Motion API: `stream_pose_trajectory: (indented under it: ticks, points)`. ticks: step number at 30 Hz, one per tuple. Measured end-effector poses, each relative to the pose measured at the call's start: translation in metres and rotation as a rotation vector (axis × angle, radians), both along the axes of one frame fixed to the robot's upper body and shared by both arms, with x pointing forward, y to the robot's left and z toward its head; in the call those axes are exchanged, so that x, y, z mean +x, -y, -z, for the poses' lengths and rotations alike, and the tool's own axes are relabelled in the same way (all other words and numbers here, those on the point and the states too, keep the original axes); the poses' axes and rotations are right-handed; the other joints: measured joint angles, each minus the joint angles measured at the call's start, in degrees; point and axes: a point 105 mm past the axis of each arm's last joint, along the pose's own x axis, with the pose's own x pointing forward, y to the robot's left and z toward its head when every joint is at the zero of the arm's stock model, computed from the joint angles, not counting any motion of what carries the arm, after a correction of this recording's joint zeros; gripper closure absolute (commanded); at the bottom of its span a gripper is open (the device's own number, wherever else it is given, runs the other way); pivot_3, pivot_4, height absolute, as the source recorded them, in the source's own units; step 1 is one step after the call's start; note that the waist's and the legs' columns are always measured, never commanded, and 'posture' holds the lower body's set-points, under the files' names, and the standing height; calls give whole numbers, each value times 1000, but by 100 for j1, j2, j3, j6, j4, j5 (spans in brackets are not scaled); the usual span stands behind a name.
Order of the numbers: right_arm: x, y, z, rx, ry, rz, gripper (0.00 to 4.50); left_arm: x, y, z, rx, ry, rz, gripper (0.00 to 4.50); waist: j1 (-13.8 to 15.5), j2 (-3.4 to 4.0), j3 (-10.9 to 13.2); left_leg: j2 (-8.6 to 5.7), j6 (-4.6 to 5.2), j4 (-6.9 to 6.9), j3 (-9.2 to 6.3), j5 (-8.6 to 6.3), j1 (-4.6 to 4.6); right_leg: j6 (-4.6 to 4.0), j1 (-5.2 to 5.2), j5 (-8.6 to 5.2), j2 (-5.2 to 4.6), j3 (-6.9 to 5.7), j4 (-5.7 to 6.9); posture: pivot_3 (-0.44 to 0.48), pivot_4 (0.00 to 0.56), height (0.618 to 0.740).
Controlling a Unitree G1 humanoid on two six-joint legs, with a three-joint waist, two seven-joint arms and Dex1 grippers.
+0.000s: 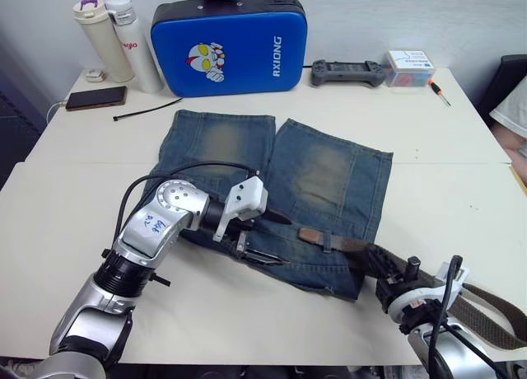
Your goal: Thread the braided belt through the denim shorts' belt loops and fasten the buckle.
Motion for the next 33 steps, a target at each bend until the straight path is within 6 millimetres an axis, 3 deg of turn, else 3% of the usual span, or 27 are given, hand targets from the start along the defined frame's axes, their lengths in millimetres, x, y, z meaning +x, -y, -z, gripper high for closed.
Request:
stream_pose_trajectory:
  ticks: [5, 14, 18, 23, 25, 26, 28, 33]
  points:
    - [9, -11, 7, -51, -19, -108, 4483, 2, -4, 1, 13, 7, -18, 0, -20, -2, -1, -1, 0, 4, 5, 0, 0, 0, 0, 0, 0, 4, 2, 0, 150, 740]
    - [36, -39, -3, -233, 51, -333, 4483, 3, -3, 0, 13, 20, -30, 0, -121, -2, -1, 0, -4, 4, 4, 3, 2, -4, -7, -2, 0, 3, 20, 0, 150, 740]
    - [37, -44, -4, -266, 55, -379, 4483, 3, -2, 0, 19, 32, -32, 0, -120, -2, -1, 0, -4, 5, 5, 3, 1, -4, -7, -2, 0, 3, 21, 0, 150, 740]
    - [28, -43, -8, -282, 58, -412, 2518, 10, -4, 5, 56, 52, -50, 0, -118, -2, -1, 0, -3, 7, 5, 2, 0, -3, -6, -2, 0, 3, 21, 0, 150, 740]
    - [20, -40, -18, -347, 83, -450, 1319, 17, -6, 6, 74, 73, -61, 0, -109, -2, -1, -1, 1, 11, 6, 0, -1, -2, -3, -2, 0, 3, 20, 0, 150, 740]
    - [18, -38, -22, -370, 99, -461, 1146, 18, -6, 6, 78, 82, -59, 0, -108, -2, -1, -1, 1, 12, 6, 0, -2, -2, -3, -2, -1, 2, 19, 0, 150, 740]
    - [13, -35, -37, -458, 150, -513, 128, 21, -7, 7, 85, 93, -55, 0, -107, -2, -1, -1, 3, 14, 6, 0, -3, -2, -3, -2, 0, 2, 18, 0, 150, 740]
    - [-3, -39, -64, -712, 289, -733, 13, 25, -6, 6, 92, 122, -42, 0, -114, -4, 0, 2, 6, 14, 6, -2, -3, -2, 1, -2, 2, -1, 15, 0, 150, 740]
